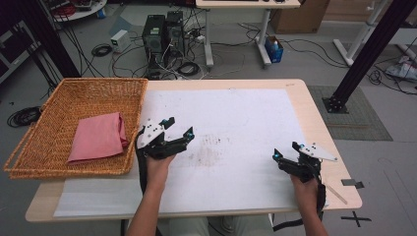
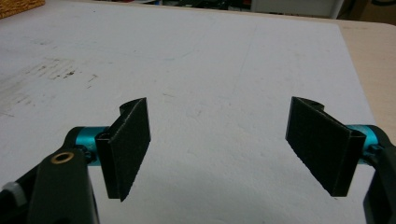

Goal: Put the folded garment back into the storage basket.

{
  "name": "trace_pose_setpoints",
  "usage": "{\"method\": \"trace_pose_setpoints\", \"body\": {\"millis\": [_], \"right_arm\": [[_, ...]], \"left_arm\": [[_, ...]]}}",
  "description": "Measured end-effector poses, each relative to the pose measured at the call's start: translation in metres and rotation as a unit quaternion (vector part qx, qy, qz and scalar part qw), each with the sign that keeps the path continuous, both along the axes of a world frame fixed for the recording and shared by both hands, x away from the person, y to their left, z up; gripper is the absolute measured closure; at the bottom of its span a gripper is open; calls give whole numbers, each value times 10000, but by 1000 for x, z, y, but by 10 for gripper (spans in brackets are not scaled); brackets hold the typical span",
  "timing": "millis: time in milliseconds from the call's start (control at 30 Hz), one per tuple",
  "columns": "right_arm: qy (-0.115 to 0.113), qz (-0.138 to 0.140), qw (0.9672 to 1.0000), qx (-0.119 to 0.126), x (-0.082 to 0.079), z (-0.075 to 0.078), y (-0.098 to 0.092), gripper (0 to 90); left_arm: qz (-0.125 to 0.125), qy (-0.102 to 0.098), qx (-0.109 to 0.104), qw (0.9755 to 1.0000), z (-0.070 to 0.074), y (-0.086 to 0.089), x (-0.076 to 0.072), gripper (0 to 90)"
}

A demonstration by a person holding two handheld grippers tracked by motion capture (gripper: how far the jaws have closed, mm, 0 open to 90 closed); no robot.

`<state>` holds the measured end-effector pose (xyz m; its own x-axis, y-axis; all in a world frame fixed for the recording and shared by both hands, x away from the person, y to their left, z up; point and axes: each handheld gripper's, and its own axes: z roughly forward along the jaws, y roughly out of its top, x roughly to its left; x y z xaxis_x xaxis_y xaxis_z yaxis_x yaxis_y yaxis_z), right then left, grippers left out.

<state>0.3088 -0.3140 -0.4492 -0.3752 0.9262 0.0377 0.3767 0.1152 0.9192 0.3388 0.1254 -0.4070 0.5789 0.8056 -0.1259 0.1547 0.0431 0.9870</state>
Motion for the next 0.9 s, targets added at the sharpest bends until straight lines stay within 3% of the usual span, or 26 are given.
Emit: {"method": "trace_pose_setpoints", "body": {"millis": [500,800,900], "right_arm": [[6,17,10000,-60,0,0,1,216],[6,26,10000,-83,0,0,2,217],[-8,19,10000,-82,0,0,1,216]], "left_arm": [[-12,326,347,9989,-44,-18,2,208],[32,93,479,9988,-45,-20,-3,210],[201,36,475,9987,-45,-21,-5,207]]}}
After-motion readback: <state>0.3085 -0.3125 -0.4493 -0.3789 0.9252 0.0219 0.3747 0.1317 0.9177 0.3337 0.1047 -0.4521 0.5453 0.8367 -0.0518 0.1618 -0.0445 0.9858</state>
